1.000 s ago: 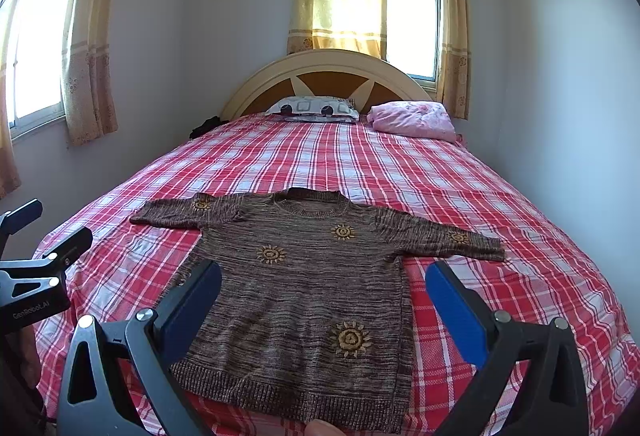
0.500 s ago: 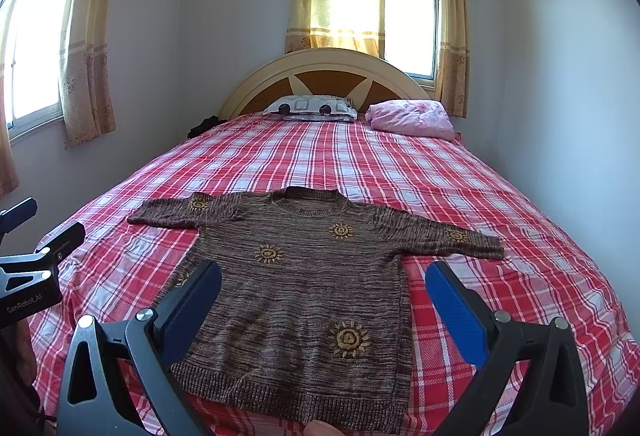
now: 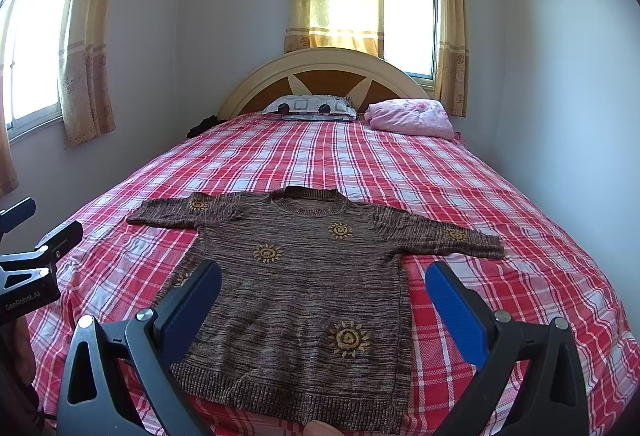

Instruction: Fold small clothes

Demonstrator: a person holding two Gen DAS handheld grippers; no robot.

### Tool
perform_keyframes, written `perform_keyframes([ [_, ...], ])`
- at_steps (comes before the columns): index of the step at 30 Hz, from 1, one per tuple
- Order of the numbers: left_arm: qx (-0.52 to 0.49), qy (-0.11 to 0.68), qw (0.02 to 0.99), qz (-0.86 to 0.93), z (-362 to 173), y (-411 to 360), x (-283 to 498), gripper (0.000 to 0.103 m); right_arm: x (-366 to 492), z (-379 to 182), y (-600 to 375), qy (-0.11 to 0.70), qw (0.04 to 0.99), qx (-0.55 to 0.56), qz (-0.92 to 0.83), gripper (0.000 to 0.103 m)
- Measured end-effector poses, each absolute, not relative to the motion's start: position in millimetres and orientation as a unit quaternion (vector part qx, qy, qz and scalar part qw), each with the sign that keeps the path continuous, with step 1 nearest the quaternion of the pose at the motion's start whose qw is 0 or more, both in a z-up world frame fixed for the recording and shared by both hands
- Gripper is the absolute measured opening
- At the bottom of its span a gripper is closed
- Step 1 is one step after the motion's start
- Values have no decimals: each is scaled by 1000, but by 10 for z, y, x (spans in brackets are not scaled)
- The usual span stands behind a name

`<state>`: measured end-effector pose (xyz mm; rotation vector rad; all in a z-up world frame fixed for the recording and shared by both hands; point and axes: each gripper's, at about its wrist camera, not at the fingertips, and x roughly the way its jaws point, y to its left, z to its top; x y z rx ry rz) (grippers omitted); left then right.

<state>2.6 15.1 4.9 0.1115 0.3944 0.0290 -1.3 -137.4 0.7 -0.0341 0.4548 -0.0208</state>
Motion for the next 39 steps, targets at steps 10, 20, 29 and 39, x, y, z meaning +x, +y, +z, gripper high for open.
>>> perform_keyframes([
  [10, 55, 198, 979, 15, 32, 164, 37, 103, -10, 2, -1373, 227, 974, -17, -9, 102],
  [20, 56, 201, 978, 16, 6, 147, 58, 103, 11, -15, -1370, 230, 973, -16, -9, 102],
  [29, 57, 205, 977, 15, -26, 131, 64, 103, 23, -19, -1379, 233, 972, -15, -8, 102],
  [39, 56, 210, 976, 15, -60, 134, 97, 103, 58, -56, -1386, 239, 971, -16, -7, 102],
])
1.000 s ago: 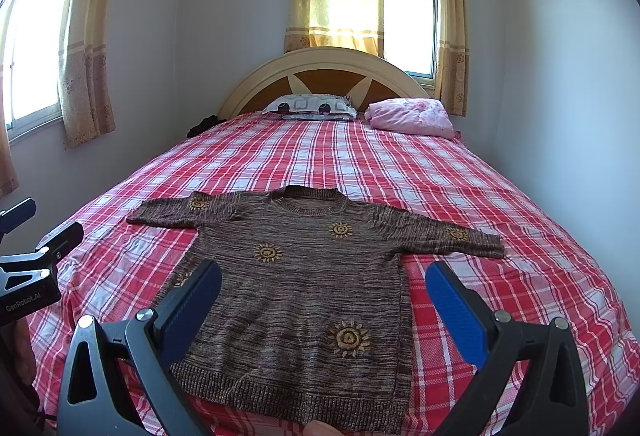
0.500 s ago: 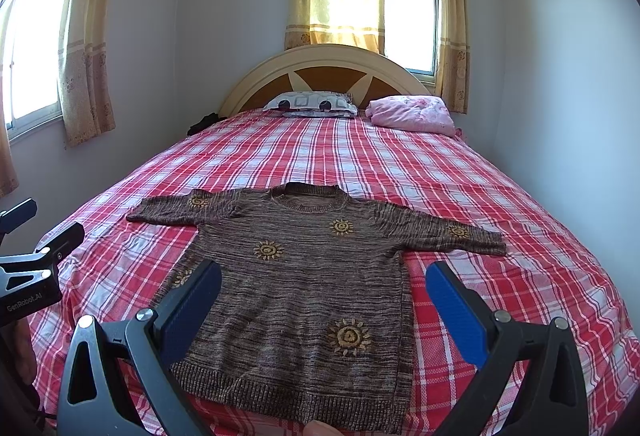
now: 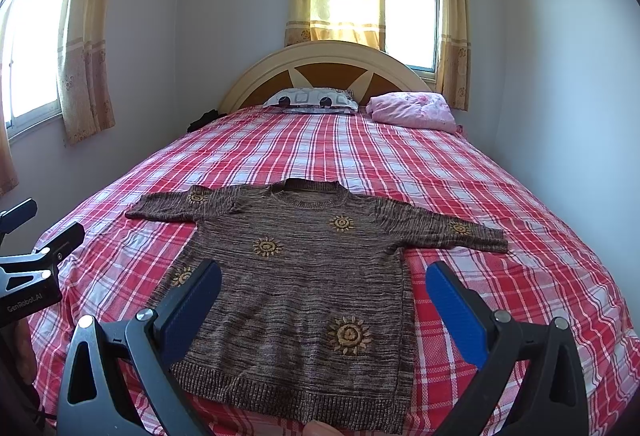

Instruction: Fold small clothes

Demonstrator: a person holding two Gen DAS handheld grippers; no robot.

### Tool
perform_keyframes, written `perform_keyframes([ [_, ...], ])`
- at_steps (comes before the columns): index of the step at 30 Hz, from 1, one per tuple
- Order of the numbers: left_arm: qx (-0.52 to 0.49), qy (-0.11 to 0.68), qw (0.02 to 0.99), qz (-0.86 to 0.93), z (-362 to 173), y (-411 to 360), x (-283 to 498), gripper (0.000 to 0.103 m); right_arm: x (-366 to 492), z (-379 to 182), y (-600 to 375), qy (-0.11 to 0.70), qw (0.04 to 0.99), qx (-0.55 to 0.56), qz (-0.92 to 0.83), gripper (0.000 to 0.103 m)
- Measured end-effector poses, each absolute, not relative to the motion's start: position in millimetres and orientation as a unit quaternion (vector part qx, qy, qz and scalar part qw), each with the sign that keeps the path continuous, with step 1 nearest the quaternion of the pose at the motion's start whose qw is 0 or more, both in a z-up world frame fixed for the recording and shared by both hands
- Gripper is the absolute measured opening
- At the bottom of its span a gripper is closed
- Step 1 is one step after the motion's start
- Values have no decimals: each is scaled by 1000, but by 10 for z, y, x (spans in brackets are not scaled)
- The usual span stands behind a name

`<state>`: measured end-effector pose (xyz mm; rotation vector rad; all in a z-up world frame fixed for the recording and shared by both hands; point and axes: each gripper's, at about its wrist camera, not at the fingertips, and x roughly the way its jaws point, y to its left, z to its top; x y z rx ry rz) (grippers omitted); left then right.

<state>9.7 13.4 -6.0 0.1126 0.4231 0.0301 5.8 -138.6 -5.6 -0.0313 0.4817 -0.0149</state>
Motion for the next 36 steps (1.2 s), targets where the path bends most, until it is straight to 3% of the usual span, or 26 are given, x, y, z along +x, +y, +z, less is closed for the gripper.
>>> perform_keyframes([
  [17, 81, 262, 962, 4, -465, 52, 608, 103, 487, -479, -1630, 284, 958, -5, -21, 102],
  [32, 119, 318, 940, 19, -849, -161, 1777, 103, 1300, -913, -3223, 336, 933, 93, -93, 102],
  [34, 122, 324, 938, 17, -901, -191, 1927, 103, 1424, -987, -3517, 342, 926, 118, -110, 99],
  [36, 125, 330, 935, 19, -954, -217, 2068, 103, 1547, -1067, -3764, 350, 918, 147, -112, 88],
])
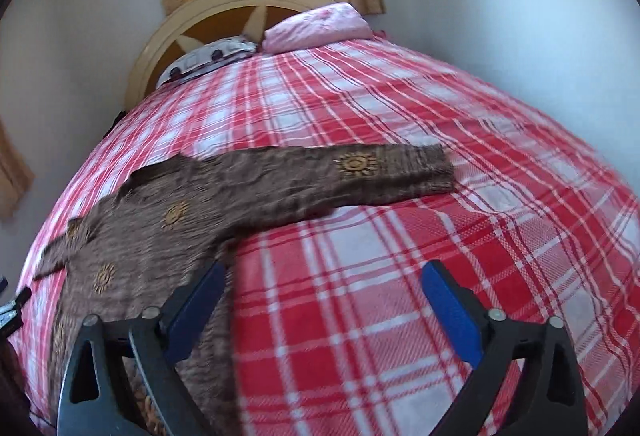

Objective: Fold small clothes
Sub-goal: 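Grasp the sweater sleeve cuff with the right gripper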

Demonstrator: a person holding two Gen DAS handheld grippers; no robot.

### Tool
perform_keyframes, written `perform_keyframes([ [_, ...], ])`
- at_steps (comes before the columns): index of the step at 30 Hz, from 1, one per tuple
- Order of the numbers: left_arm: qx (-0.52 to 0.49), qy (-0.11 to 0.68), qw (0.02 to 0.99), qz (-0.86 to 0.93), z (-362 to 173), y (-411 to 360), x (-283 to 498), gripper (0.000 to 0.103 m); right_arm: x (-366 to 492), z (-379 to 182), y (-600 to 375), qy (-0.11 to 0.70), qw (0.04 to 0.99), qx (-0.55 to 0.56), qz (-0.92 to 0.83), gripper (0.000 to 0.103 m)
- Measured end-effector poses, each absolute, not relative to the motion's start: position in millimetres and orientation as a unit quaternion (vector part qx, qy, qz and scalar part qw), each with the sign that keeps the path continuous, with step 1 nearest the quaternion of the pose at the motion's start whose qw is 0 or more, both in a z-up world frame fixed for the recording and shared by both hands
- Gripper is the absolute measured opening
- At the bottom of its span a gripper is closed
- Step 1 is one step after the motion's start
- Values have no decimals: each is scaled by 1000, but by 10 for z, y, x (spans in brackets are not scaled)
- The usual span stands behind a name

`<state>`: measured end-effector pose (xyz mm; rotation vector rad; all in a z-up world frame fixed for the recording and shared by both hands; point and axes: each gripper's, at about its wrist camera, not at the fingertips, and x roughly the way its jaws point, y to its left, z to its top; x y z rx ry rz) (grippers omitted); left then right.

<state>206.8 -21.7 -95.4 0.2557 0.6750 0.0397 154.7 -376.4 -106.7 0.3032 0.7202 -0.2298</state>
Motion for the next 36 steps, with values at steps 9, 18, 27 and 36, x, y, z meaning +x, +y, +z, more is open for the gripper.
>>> perform_keyframes([
  [9, 132, 353, 926, 29, -1199, -257, 2595, 103, 2027, -1383, -4731, 364, 885, 245, -153, 45],
  [18, 128, 377, 916, 43, -1441, -135, 2874, 103, 2297, -1610, -5245, 385, 855, 264, -227, 45],
  [27, 111, 402, 909, 22, -1577, -110, 2961, 103, 2505, -1719, -5278, 388, 859, 269, -200, 12],
  [36, 88, 425, 901, 4, -1650, -81, 3038, 103, 2630, -1380, -4960, 358, 892, 191, -199, 6],
])
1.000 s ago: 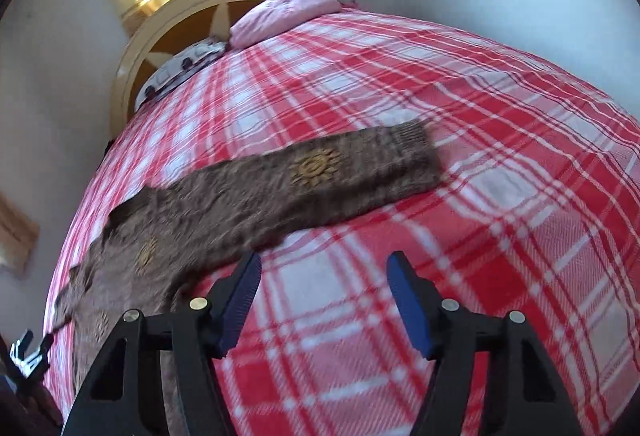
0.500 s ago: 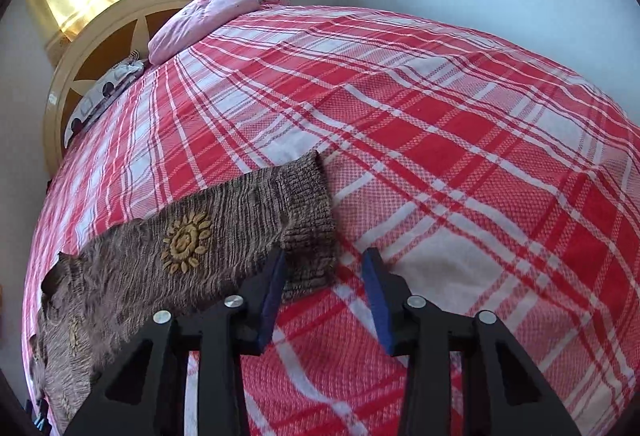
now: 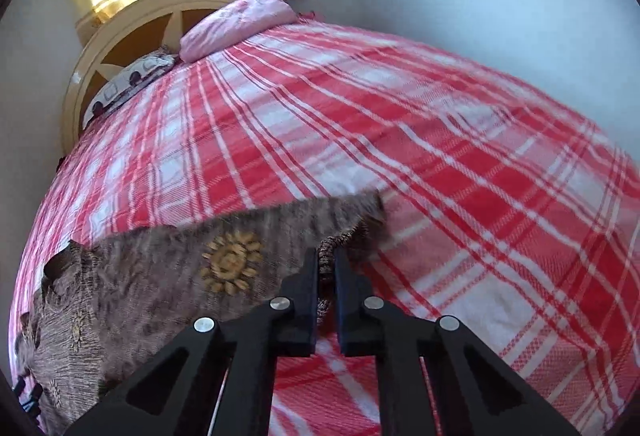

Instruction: Fold small clothes

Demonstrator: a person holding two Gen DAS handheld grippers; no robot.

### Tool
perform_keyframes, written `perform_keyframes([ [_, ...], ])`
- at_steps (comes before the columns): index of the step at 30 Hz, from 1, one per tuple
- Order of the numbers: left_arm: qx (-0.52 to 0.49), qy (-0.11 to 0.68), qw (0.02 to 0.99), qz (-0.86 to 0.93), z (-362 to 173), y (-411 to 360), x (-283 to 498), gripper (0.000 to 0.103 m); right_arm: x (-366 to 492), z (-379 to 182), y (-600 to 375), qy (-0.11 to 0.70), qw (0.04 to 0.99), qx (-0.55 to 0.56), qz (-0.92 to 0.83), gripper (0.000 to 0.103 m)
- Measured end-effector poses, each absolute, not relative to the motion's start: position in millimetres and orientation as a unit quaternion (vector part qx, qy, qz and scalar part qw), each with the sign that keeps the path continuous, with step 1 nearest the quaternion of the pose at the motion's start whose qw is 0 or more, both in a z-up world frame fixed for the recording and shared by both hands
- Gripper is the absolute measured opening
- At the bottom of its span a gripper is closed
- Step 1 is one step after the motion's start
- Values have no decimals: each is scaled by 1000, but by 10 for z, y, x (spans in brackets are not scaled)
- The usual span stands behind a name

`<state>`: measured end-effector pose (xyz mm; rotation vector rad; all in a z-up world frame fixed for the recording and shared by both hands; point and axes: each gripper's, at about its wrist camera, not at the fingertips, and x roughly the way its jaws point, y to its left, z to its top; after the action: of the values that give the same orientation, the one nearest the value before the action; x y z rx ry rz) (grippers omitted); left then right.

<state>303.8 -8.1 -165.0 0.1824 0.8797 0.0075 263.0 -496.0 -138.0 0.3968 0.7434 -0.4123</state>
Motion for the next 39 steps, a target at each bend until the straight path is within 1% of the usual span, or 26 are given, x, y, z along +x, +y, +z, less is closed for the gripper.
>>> perform_keyframes([
  [4, 87, 426, 901, -1, -1669, -89, 3025, 103, 2763, -1119, -4578, 339, 914, 135, -176, 6],
  [7, 85, 428, 900, -5, -1681, -85, 3026, 103, 2908, -939, -4107, 329, 930, 81, -140, 6],
  [12, 92, 422, 902, -20, -1665, -121, 2999, 103, 3036, -857, -3204, 323, 944, 4, -68, 6],
  [16, 87, 419, 903, -36, -1595, -138, 2933, 103, 3078, -1051, -2459, 333, 942, -44, 5, 6],
  [18, 84, 420, 903, -43, -1550, -145, 2908, 103, 3126, -1257, -2153, 355, 932, -50, 45, 6],
  [21, 80, 419, 902, -61, -1472, -188, 2878, 103, 3172, -1574, -1895, 400, 910, -44, 102, 10],
  [22, 80, 421, 901, -68, -1448, -216, 2872, 103, 3182, -1631, -1878, 411, 904, -35, 115, 23],
  [23, 80, 422, 900, -76, -1422, -253, 2866, 102, 3162, -1697, -1902, 428, 894, -18, 129, 54],
  [24, 79, 424, 898, -90, -1388, -310, 2862, 100, 3094, -1701, -1946, 431, 891, 0, 141, 64],
  [25, 79, 425, 896, -98, -1370, -356, 2861, 96, 3042, -1681, -1966, 427, 892, 13, 149, 68],
  [27, 79, 428, 892, -119, -1316, -502, 2872, 90, 2850, -1587, -2164, 413, 894, 45, 165, 68],
  [30, 86, 428, 886, -154, -1244, -805, 2909, 82, 2568, -1458, -2538, 375, 915, 77, 130, 68],
  [34, 80, 424, 882, -187, -1143, -1276, 2984, 82, 2324, -1430, -2984, 324, 939, 101, 51, 68],
  [38, 87, 432, 872, -214, -1130, -1761, 3136, 82, 2215, -1512, -3243, 299, 946, 127, 8, 68],
  [39, 90, 435, 869, -217, -1153, -1883, 3197, 76, 2197, -1526, -3311, 292, 945, 145, 6, 68],
])
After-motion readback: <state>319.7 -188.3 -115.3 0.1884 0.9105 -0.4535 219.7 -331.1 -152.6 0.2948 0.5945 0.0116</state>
